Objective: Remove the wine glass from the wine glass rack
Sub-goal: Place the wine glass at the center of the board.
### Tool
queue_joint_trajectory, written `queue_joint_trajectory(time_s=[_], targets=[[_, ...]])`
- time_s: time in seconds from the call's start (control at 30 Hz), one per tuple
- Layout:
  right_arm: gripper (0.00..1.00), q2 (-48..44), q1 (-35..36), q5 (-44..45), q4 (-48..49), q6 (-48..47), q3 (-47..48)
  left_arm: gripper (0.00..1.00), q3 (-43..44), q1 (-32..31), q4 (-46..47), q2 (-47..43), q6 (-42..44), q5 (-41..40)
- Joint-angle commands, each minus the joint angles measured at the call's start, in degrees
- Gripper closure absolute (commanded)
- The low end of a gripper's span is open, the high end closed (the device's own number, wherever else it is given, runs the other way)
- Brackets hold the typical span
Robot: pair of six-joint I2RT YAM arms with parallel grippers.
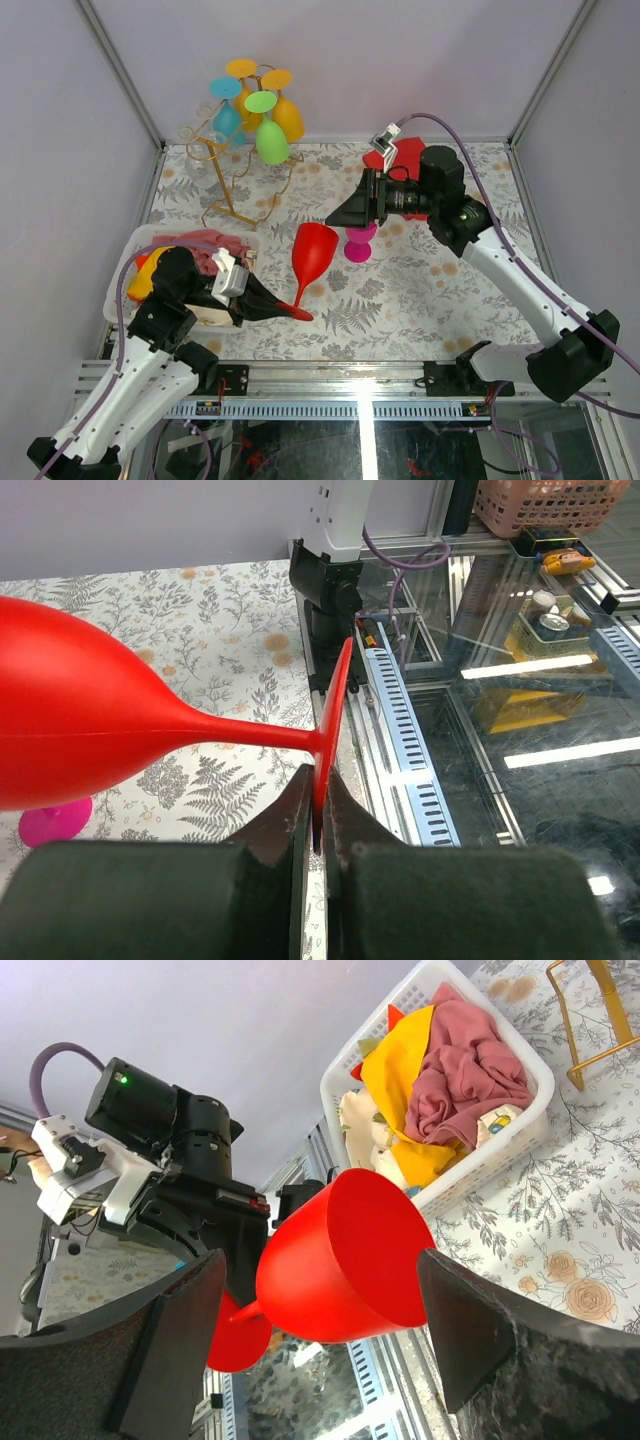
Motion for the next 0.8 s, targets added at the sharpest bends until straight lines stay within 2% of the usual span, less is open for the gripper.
queue_joint_trajectory(time_s=[0.0,0.07,0.2,0.23,0.33,0.4,0.47,0.53,0.63,0.73,0.77], targets=[[0.19,2.37,0.82,-3.73,0.39,1.51,2.89,1.0,2.47,-0.28,-0.56,-0.18,2.98,1.69],[0.26,4.57,2.51,-11.9,7.49,6.33,1.7,1.0,2.42,-0.25,-0.56,0.1,3.04,0.46],[0.3,4.42,6.12,-18.39,16.77,10.82,-1.3,1.0,2.5,-0.25,-0.58,0.68,2.96,-1.34],[0.33,4.06,6.19,-19.55,18.2,11.66,-1.65,1.0,2.33,-0.28,-0.6,0.6,2.9,-1.92],[0.48,2.8,6.2,-20.14,18.97,11.21,-2.31,1.0,1.71,-0.19,-0.98,0.36,2.34,-3.52],[0.62,2.29,6.19,-20.02,19.32,11.22,-2.81,1.0,1.4,-0.25,-1.86,0.37,2.17,-4.44],[0.7,2.24,6.2,-19.61,18.88,11.14,-2.99,1.0,1.19,-0.24,-2.57,0.37,1.78,-5.06],[0.87,2.33,6.2,-18.14,17.69,10.7,-2.68,0.97,0.94,-0.24,-2.83,0.16,0.96,-5.55],[1.0,1.98,6.12,-14.32,12.98,7.8,-1.31,0.77,0.66,-0.25,-3.16,-0.44,-0.46,-7.13],[1.0,0.58,6.19,-5.8,1.14,-0.41,2.77,0.44,0.51,-0.24,-3.39,-1.0,-3.72,-12.56],[1.0,-0.08,6.2,-3.19,-2.59,-3.42,4.18,0.38,0.61,-0.24,-3.68,-1.21,-4.3,-14.37]])
